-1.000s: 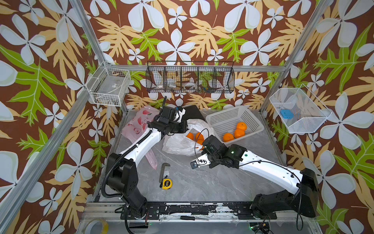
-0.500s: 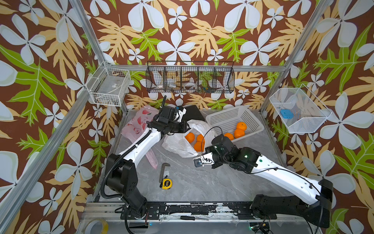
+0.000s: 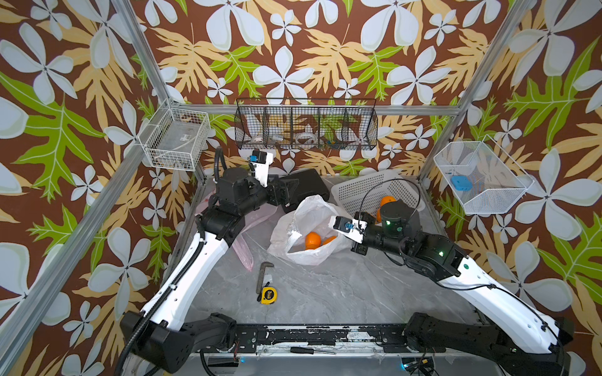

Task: Place the oranges into plastic bags & tie knots
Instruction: Adjust the plastic bag at the center of the board.

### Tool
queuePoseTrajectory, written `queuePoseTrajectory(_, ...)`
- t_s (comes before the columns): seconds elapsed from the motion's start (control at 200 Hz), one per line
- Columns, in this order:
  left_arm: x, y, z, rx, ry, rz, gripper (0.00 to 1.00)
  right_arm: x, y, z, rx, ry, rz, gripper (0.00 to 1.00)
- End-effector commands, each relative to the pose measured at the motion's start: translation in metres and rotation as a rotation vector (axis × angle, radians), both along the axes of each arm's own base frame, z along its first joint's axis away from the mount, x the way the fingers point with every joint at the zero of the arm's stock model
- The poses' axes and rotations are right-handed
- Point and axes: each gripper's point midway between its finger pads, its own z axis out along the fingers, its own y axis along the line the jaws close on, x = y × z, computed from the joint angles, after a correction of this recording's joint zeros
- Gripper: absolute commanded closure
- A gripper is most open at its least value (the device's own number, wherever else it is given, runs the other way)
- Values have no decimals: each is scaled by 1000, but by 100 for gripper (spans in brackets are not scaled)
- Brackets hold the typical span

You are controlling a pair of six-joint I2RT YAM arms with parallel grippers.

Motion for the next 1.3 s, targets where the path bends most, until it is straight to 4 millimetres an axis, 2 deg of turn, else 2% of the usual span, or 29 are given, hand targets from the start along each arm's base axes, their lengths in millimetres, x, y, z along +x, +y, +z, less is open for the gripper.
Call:
queuePoseTrajectory(0.0,-15,25,38,0,-237,90,13,10,-8,9,81,38,-41,100)
queuePoseTrajectory(0.105,-67,20,59,-27,-456,-36,12,24,-20,20,144,62,-65,100)
queuePoseTrajectory(0.21,-114,6,50,-36,-664,-203,13,37,-20,27,180,91,-67,100)
queuePoseTrajectory(0.255,-122,3,45,-54,-686,-240,13,41,-17,29,176,91,-63,100)
queuePoseTrajectory(0.355,-141,-21,21,-5,-686,-435,15,50,-11,29,156,101,-53,100)
queuePoseTrajectory(0.526,-163,-47,3,79,-659,-630,15,54,-4,32,146,101,-21,100)
queuePoseTrajectory(0.671,-168,-62,6,99,-615,-754,15,54,-1,28,142,112,-8,100)
queuePoseTrajectory(0.821,-158,-68,-1,159,-564,-763,14,51,-1,24,138,125,6,100)
queuePoseTrajectory(1.016,-134,-77,-26,246,-464,-722,15,49,-1,23,135,126,14,100)
queuePoseTrajectory(1.186,-130,-86,-42,301,-416,-752,18,47,-1,22,135,130,19,100)
queuePoseTrajectory(1.296,-128,-85,-50,339,-410,-746,25,46,-2,21,134,130,17,100)
